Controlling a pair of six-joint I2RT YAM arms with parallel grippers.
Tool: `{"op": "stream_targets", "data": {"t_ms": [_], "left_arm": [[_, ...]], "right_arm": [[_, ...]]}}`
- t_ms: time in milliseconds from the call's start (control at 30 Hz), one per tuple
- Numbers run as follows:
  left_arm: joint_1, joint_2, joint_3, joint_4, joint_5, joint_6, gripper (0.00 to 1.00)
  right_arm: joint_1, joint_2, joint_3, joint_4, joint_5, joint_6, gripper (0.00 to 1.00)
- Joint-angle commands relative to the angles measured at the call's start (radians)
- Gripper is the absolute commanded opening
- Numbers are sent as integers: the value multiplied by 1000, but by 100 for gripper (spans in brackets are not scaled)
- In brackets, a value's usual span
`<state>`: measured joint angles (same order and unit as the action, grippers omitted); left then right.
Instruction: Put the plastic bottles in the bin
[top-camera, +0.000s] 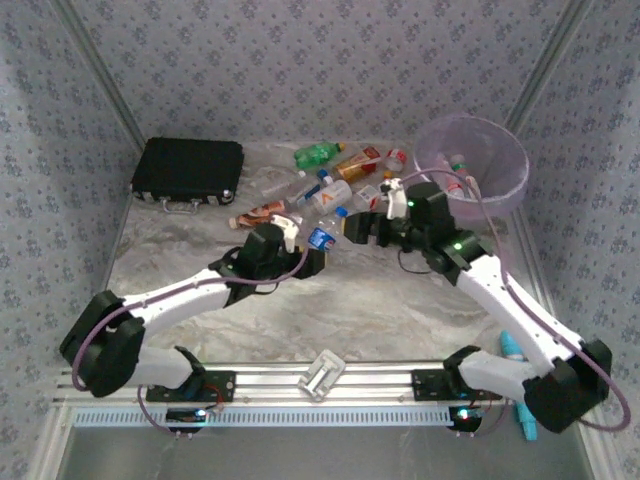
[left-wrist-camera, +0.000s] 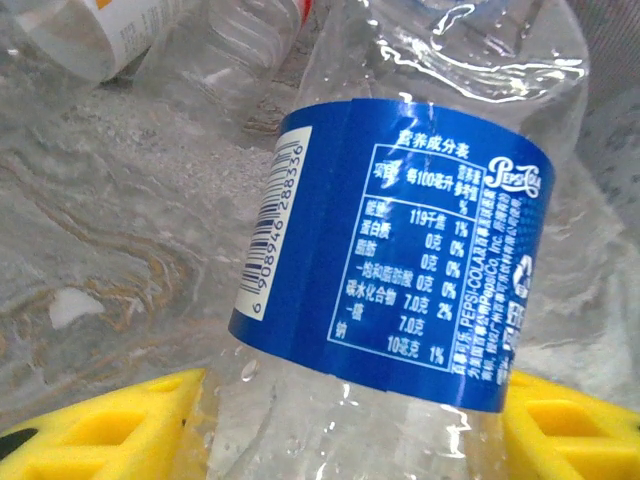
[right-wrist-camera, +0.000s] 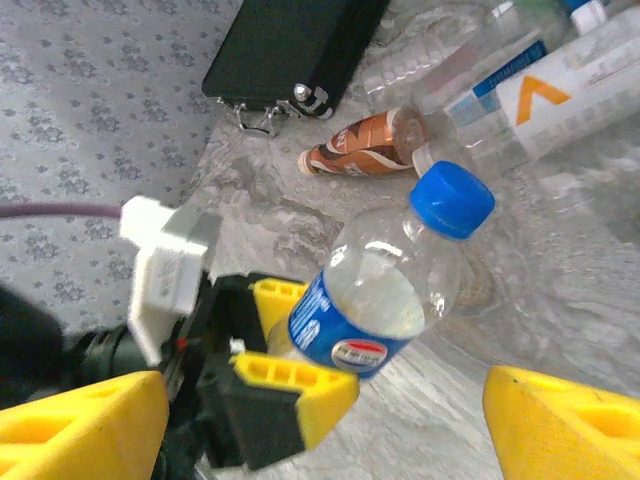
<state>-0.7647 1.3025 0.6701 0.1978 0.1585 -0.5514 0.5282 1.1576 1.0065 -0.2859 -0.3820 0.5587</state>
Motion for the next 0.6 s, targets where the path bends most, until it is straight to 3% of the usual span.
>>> {"op": "stream_targets", "data": {"t_ms": [0, 300, 367, 467, 567], "left_arm": [[3, -76, -49, 196, 30, -114, 49], [4, -79, -84, 331, 58, -139, 49], [3, -57, -71, 334, 72, -139, 49], [4, -31, -61, 347, 82, -143, 49], [3, -12, -45, 347, 97, -140, 49]], "right_arm": [[34, 60, -3, 157, 63, 101, 85], [56, 216, 16, 254, 1, 154, 85], [57, 238, 22, 277, -20, 166, 82], [66, 263, 29, 288, -33, 172, 69], [72, 283, 32, 292, -37, 174, 68]]}}
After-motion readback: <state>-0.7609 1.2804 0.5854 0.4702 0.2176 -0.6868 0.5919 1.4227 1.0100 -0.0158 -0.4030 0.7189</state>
